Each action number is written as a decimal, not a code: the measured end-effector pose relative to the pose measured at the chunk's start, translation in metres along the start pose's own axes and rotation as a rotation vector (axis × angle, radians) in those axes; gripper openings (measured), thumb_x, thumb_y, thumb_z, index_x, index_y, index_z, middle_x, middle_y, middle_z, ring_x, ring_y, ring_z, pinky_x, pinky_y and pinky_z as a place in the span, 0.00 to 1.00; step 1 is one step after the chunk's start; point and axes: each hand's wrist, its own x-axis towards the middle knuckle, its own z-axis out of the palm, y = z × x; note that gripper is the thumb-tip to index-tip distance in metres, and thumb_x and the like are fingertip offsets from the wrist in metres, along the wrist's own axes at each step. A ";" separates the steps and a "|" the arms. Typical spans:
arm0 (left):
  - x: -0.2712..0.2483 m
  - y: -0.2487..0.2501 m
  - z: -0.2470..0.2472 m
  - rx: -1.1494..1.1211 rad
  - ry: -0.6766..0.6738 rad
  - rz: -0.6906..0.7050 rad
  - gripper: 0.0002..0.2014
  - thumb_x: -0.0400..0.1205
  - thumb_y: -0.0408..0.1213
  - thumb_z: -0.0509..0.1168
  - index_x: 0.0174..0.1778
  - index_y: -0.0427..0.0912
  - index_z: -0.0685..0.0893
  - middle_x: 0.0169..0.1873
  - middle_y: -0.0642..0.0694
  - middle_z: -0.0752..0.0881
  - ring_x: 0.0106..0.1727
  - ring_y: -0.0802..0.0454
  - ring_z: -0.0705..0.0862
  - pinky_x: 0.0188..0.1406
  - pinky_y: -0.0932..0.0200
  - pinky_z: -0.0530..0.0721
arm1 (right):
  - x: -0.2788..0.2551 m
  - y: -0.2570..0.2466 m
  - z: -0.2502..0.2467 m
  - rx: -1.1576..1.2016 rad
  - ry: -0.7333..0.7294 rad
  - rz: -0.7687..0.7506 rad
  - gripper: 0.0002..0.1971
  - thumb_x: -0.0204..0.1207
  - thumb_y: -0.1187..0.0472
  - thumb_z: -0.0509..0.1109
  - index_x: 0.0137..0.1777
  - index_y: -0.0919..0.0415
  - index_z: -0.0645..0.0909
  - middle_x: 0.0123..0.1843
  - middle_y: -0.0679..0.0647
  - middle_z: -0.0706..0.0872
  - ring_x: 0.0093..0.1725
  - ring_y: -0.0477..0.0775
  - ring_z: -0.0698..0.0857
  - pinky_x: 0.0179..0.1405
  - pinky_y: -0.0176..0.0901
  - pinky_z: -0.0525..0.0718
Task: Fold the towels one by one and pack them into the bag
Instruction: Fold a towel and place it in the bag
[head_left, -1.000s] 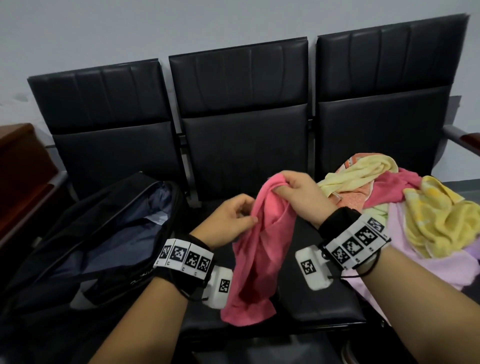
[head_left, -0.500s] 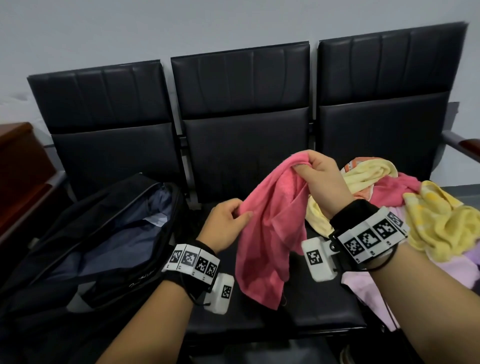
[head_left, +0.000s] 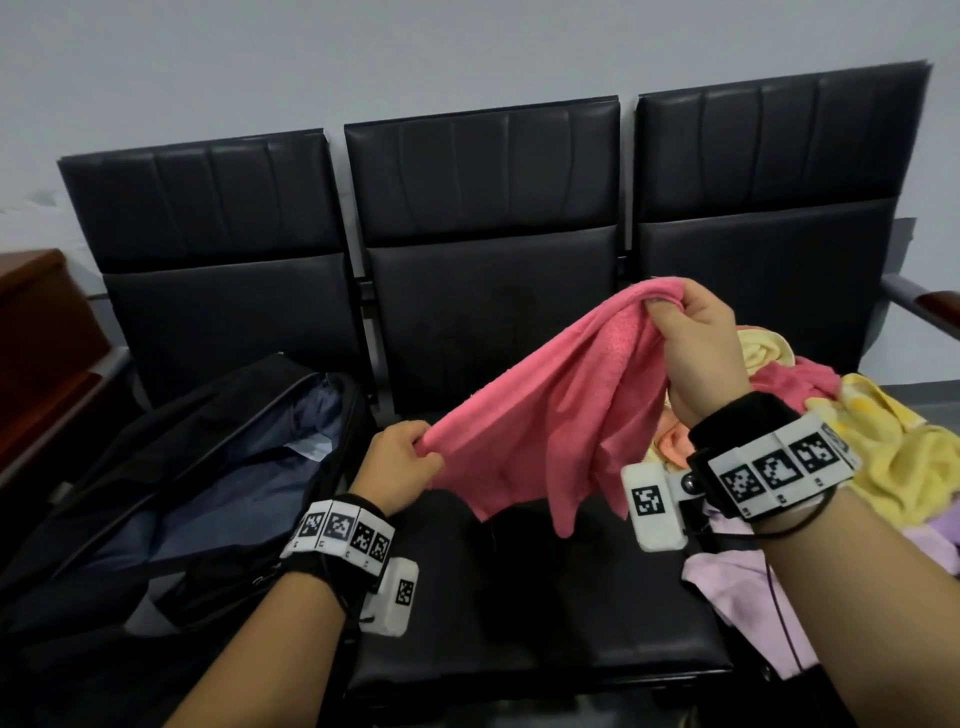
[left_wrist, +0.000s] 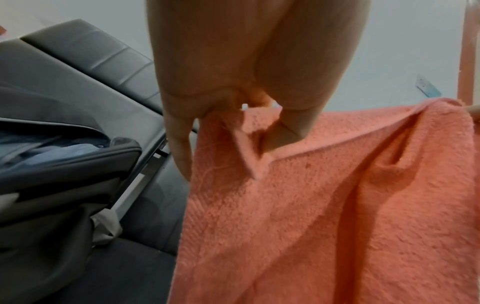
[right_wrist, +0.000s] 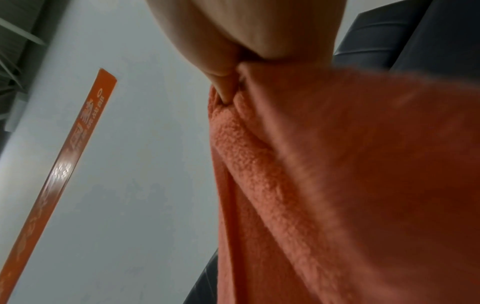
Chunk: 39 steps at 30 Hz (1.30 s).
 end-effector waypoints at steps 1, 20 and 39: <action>0.000 -0.003 -0.001 0.010 0.011 -0.008 0.06 0.70 0.27 0.68 0.33 0.42 0.84 0.27 0.48 0.83 0.32 0.52 0.81 0.31 0.61 0.76 | -0.001 0.000 0.001 -0.003 0.004 0.004 0.13 0.83 0.68 0.62 0.44 0.52 0.85 0.44 0.51 0.87 0.49 0.50 0.85 0.53 0.46 0.84; 0.006 -0.019 -0.022 -0.171 0.093 0.026 0.21 0.78 0.27 0.67 0.53 0.59 0.69 0.43 0.58 0.79 0.41 0.68 0.81 0.37 0.71 0.75 | -0.002 0.037 -0.009 -0.113 0.077 0.093 0.12 0.83 0.66 0.63 0.45 0.50 0.85 0.45 0.48 0.88 0.48 0.47 0.85 0.55 0.48 0.84; 0.002 0.056 -0.020 -0.466 0.017 0.114 0.18 0.86 0.25 0.58 0.64 0.51 0.83 0.30 0.52 0.80 0.27 0.60 0.74 0.30 0.66 0.74 | -0.037 0.043 0.028 -0.445 -0.579 0.001 0.07 0.75 0.67 0.73 0.43 0.53 0.86 0.42 0.47 0.90 0.44 0.46 0.87 0.50 0.47 0.84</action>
